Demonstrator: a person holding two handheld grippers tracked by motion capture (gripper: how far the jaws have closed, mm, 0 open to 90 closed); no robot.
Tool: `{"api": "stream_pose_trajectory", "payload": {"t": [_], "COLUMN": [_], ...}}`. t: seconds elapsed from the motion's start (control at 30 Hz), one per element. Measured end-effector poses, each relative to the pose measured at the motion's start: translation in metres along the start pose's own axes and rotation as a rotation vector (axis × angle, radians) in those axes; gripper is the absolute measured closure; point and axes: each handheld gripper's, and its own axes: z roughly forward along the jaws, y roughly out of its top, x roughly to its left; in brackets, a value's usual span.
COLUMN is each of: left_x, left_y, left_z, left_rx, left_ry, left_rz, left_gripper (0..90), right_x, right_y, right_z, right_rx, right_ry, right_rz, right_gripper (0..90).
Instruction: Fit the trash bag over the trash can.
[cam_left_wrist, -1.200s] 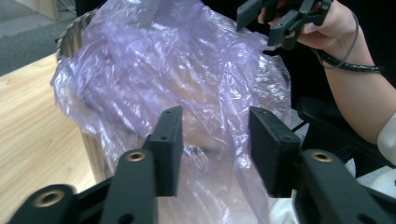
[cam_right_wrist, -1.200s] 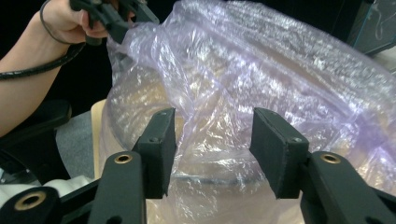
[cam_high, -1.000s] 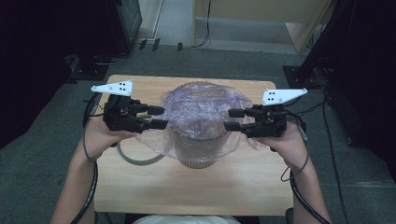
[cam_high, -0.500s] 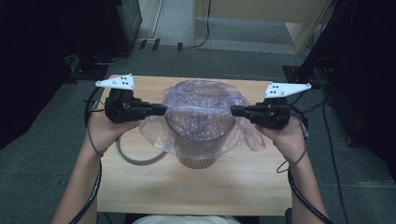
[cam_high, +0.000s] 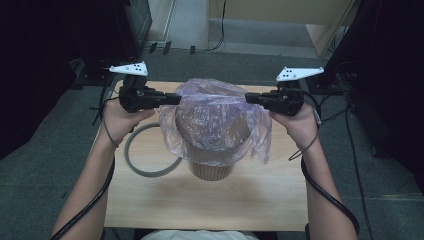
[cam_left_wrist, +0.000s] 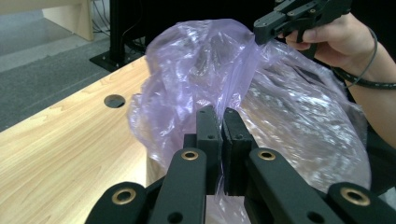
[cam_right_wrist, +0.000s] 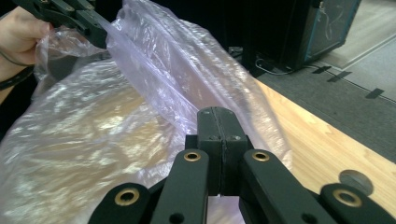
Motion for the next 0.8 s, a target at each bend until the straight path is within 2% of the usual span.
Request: {"api": "stream_pose_trajectory", "payload": {"t": [0.2, 0.4, 0.8], "left_x": [0.016, 0.030, 0.053], "left_y": [0.001, 0.000, -0.004], "left_z": [0.010, 0.018, 0.031], "left_rx": [0.007, 0.003, 0.008], "left_ry": [0.010, 0.007, 0.009], "left_rz": [-0.015, -0.052, -0.129], "left_gripper": [87.7, 87.7, 87.3], "right_x": [-0.014, -0.030, -0.045], "right_y": [0.004, 0.001, -0.007], "right_z": [0.009, 0.019, 0.038], "right_rx": [0.021, 0.026, 0.047], "right_ry": [-0.022, -0.024, -0.039], "right_rz": [0.000, 0.032, 0.057], "right_gripper": [90.0, 90.0, 90.0]}}
